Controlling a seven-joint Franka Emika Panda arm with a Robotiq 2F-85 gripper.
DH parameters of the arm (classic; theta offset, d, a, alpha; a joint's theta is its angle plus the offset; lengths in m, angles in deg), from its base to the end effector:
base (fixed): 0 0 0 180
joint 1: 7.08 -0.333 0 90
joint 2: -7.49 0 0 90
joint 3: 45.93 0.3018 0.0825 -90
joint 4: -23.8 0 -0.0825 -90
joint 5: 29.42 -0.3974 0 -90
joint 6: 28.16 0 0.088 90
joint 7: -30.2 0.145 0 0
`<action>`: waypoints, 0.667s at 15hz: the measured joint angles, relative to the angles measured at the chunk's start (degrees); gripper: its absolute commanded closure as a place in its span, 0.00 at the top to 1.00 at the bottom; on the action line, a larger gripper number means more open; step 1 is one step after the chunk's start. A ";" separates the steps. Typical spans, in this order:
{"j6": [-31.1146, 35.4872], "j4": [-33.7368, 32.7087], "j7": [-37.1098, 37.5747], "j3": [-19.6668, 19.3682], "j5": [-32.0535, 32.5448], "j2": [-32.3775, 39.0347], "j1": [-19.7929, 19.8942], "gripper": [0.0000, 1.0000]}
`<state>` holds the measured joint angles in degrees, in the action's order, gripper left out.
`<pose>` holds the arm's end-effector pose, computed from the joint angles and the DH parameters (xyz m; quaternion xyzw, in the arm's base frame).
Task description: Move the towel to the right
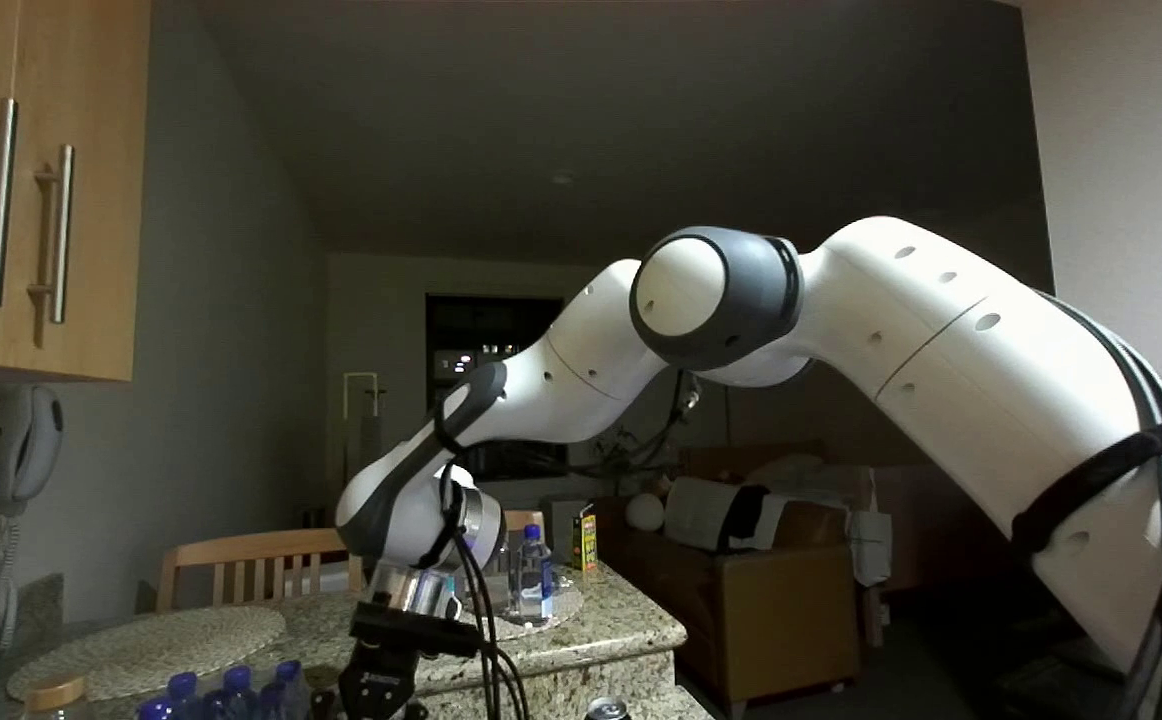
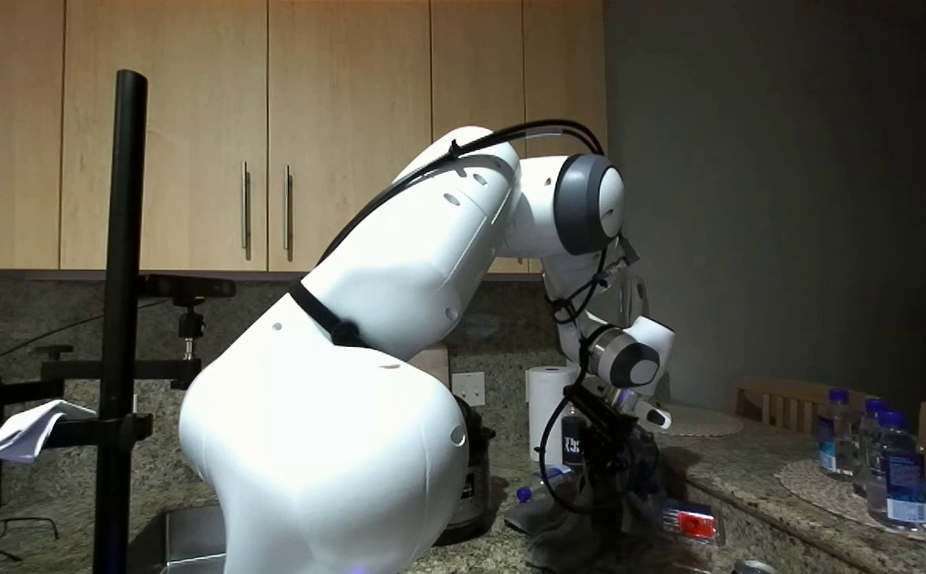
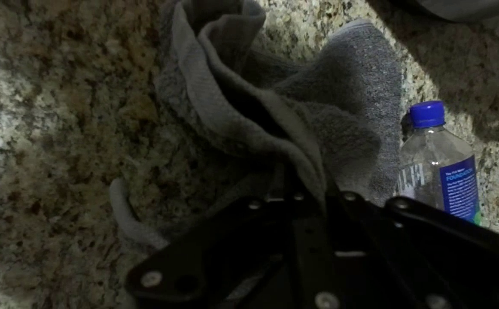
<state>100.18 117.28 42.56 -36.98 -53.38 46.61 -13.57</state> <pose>0.6560 0.1986 0.1667 -0.9699 0.1232 0.0850 0.1920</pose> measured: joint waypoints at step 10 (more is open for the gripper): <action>-7.14 1.07 3.08 -5.36 9.34 -9.21 -1.55 0.09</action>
<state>93.04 118.35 45.64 -42.34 -44.05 37.40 -15.12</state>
